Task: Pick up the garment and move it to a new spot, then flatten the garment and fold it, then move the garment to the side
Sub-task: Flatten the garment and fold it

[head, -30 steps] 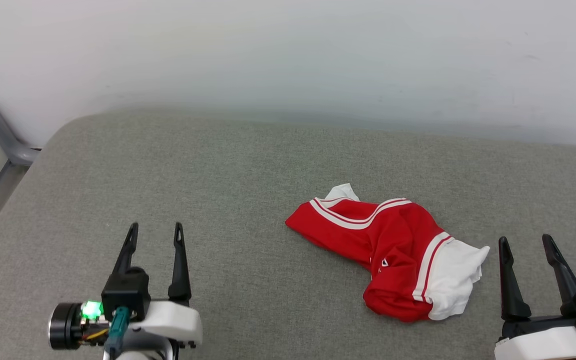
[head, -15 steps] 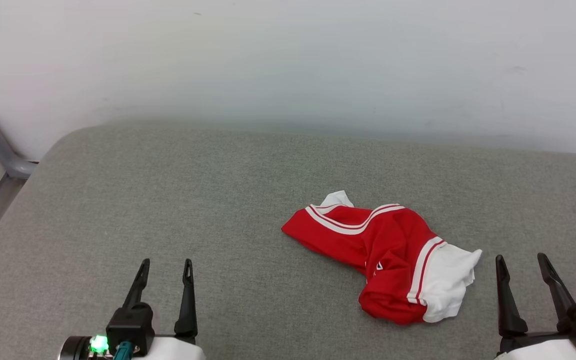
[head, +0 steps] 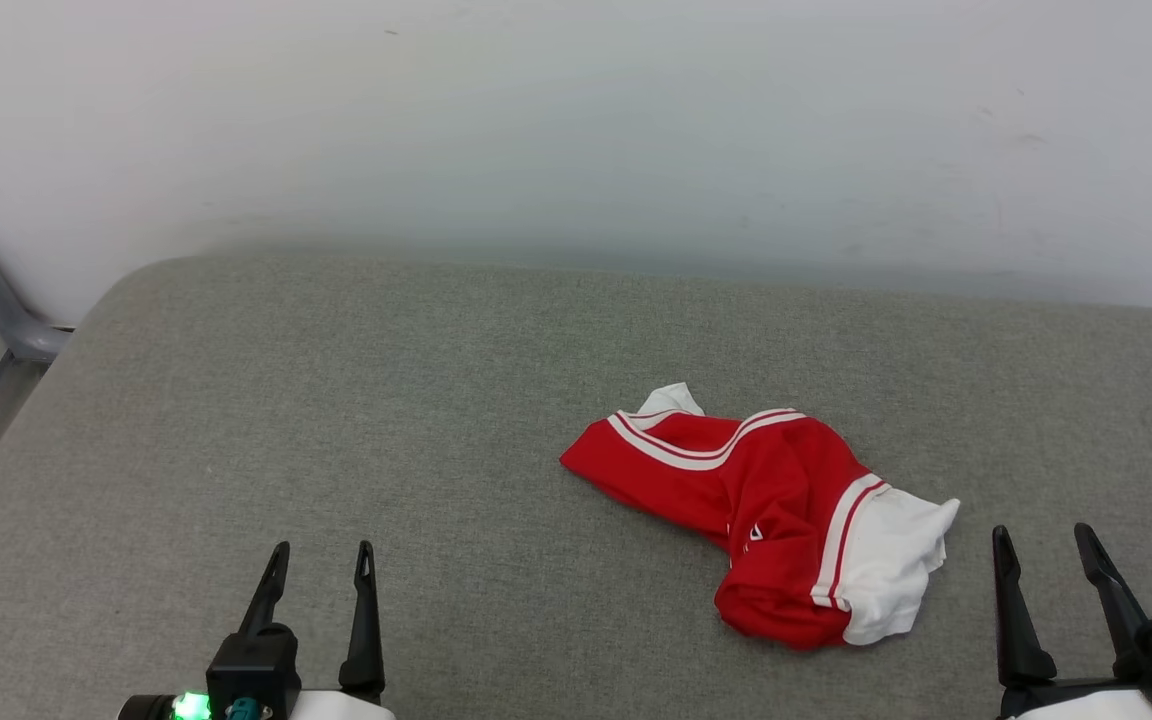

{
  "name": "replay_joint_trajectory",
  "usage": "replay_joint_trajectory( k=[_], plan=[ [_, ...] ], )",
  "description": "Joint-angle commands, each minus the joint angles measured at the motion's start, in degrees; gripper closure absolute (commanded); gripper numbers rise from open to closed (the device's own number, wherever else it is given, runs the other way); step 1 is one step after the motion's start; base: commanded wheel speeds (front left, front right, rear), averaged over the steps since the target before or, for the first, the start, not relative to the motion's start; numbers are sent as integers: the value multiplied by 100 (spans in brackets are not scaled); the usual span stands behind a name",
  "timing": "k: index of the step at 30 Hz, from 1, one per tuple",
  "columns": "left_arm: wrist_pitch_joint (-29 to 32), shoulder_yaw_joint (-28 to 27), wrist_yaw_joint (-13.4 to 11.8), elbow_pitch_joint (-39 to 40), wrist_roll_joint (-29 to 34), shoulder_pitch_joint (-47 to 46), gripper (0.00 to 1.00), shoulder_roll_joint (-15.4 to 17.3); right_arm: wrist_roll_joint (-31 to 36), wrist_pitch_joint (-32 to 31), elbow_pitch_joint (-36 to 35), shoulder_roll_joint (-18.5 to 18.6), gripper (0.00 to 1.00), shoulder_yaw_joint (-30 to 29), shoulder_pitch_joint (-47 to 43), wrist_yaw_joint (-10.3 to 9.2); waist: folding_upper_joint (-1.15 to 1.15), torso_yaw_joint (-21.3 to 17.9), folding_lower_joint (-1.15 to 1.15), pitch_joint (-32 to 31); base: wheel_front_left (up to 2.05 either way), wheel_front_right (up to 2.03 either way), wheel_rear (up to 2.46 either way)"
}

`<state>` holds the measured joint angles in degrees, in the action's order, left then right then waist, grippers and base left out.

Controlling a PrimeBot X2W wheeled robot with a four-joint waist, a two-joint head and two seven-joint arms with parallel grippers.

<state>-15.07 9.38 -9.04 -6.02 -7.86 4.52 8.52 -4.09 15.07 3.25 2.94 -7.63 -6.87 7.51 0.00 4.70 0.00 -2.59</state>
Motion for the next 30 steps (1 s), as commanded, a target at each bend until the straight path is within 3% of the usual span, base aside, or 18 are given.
replay_joint_trajectory(
  k=[1,18,26,30],
  plan=[
    [-15,-29,30,-18,28,64,0,-8,-15,16,6,-11,0,0,-49,-5,0,1,0,2,0,0,0],
    [-15,-269,296,-81,369,84,0,-229,86,16,-76,-12,0,-159,121,-4,0,49,0,3,0,0,0],
    [-15,-291,375,-78,467,-18,0,-294,648,16,-466,-11,0,-589,705,-4,0,137,0,62,0,0,0],
    [-15,-296,396,-65,494,-58,0,-322,839,16,-483,289,0,-489,1121,-5,0,175,0,131,0,0,0]
  ],
)
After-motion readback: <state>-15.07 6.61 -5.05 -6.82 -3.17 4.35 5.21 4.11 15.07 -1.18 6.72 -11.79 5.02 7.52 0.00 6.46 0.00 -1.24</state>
